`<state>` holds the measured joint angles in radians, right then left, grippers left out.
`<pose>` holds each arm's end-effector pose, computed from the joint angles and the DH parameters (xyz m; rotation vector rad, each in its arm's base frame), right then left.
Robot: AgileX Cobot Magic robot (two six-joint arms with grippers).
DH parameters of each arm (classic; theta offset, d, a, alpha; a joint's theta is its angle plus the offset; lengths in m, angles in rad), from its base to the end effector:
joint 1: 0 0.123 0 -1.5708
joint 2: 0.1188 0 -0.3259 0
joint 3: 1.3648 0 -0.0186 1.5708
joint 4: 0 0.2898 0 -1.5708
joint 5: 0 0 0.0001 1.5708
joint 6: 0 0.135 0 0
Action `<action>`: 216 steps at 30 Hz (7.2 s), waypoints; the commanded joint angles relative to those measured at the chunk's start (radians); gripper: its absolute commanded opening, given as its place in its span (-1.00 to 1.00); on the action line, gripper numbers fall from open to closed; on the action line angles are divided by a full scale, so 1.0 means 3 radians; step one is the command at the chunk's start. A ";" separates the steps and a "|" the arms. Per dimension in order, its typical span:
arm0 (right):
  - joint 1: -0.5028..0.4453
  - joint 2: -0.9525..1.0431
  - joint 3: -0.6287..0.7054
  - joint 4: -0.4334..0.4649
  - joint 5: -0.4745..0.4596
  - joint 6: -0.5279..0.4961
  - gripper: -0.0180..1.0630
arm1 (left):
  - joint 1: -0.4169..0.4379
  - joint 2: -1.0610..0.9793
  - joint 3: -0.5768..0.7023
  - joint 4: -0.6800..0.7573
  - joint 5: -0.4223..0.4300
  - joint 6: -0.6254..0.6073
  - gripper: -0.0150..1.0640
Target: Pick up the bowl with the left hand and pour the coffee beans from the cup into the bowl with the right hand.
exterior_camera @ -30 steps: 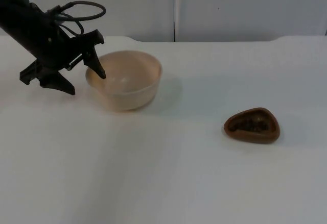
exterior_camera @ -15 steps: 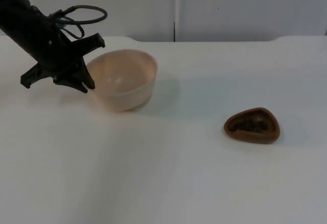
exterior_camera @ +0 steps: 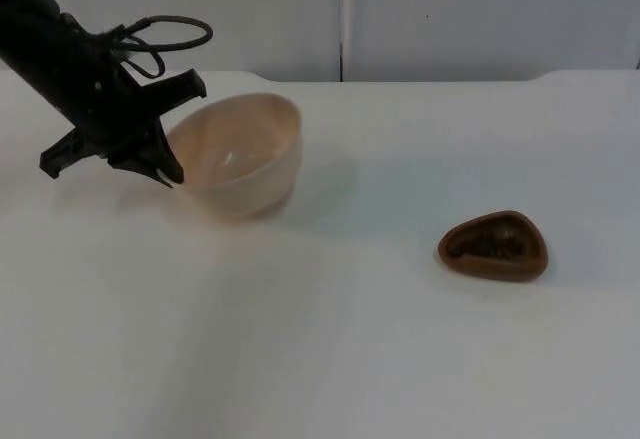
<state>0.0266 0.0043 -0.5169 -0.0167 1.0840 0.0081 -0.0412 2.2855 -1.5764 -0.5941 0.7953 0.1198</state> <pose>0.0248 -0.0013 0.2790 -0.0179 2.0548 0.0015 0.5152 -0.0753 0.0684 -0.3316 2.8840 -0.6604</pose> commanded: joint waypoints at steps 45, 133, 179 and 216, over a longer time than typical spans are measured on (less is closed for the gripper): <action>-0.0016 -0.0014 0.0001 -0.0023 -0.0018 0.0009 0.98 | -0.0765 -0.1476 0.1227 0.0813 0.0254 -0.0154 -0.98; -0.0016 0.2346 -0.1224 0.0333 -0.0380 -0.0068 0.98 | -0.1956 -0.1701 0.1580 0.1754 -0.0084 -0.1727 -0.98; 0.0096 0.4364 -0.1640 0.0563 -0.0238 -0.0075 0.98 | -0.1956 -0.1701 0.1580 0.1741 -0.0082 -0.1732 -0.98; 0.1181 0.6285 -0.2827 -0.0471 -0.0627 0.0871 0.96 | -0.1956 -0.1701 0.1580 0.1690 -0.0089 -0.1732 -0.98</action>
<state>0.3709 1.8867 -1.3544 -0.1235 0.9128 0.2482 -0.6248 1.7855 -1.1053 -0.0757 0.7701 -0.3921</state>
